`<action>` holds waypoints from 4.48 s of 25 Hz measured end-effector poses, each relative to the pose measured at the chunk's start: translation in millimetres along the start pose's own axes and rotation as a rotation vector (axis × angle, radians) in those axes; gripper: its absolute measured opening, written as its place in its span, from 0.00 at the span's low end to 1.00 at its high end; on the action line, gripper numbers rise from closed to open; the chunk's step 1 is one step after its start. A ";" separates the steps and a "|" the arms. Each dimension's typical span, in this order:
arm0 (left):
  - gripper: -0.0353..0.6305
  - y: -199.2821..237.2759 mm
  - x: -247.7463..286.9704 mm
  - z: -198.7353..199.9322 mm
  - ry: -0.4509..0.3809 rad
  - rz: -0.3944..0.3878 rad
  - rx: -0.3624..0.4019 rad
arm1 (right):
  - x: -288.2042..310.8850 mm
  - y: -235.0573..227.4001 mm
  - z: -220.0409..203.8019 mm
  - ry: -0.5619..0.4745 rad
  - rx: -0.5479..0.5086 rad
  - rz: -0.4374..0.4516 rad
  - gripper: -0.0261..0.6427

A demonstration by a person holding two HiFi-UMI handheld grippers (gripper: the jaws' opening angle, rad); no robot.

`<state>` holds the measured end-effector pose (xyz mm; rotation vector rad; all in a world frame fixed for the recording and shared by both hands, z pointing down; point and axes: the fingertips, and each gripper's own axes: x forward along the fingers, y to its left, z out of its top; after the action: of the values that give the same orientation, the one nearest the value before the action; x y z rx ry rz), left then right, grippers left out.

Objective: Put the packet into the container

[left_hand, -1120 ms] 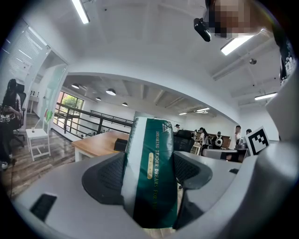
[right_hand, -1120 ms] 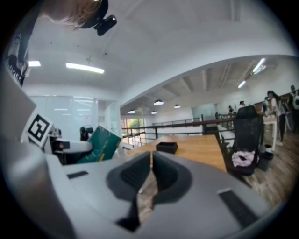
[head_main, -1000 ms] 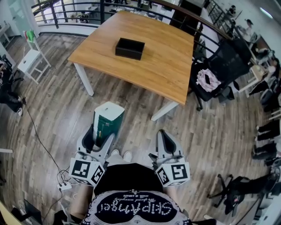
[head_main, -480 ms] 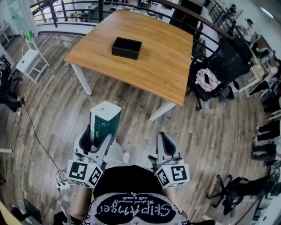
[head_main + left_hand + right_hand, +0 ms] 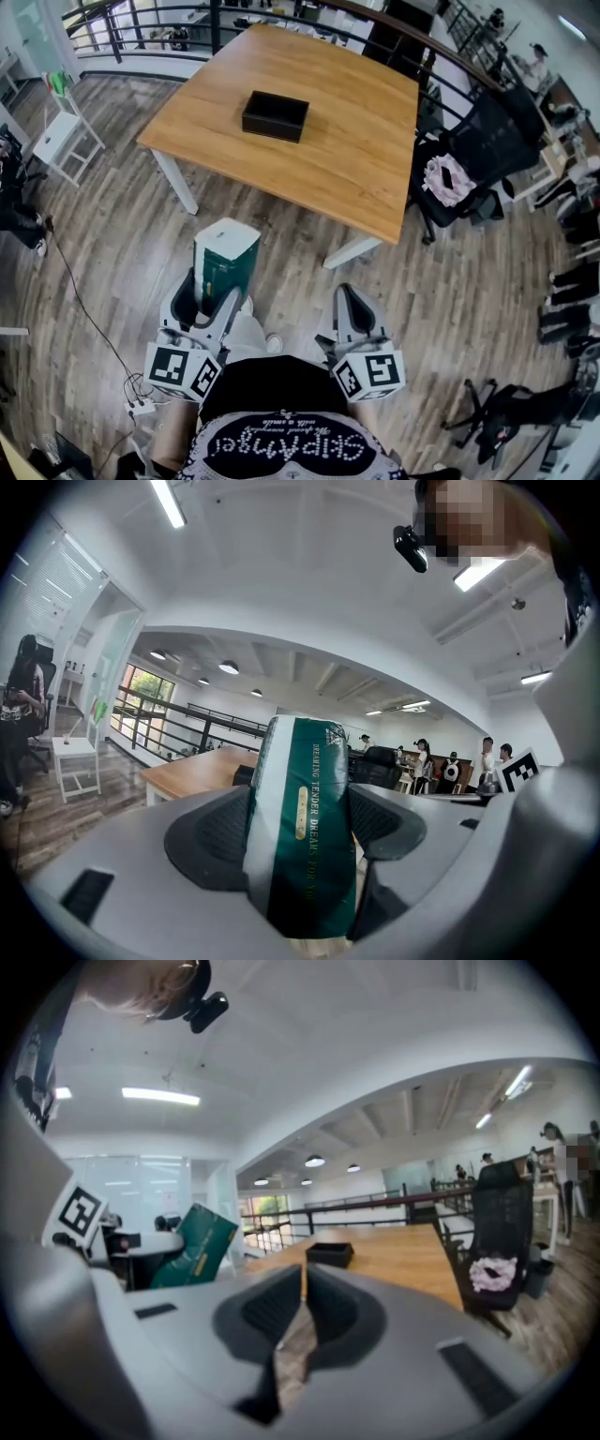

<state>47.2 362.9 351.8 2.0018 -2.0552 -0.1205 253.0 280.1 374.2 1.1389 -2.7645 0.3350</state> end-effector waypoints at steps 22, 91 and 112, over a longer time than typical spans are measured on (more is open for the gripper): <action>0.58 127.0 107.3 50.5 0.039 -0.091 0.015 | 152.5 41.2 26.6 0.025 0.019 -0.063 0.10; 0.57 217.0 407.3 129.0 0.027 -0.095 0.013 | 405.9 -102.3 93.4 0.096 0.070 -0.161 0.10; 0.57 246.1 440.2 124.5 0.060 -0.207 0.018 | 426.1 -91.9 84.7 0.095 0.095 -0.280 0.10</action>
<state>-226.2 -78.8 351.3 2.1970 -1.8158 -0.0820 14.1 -93.6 394.1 1.4692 -2.4876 0.4761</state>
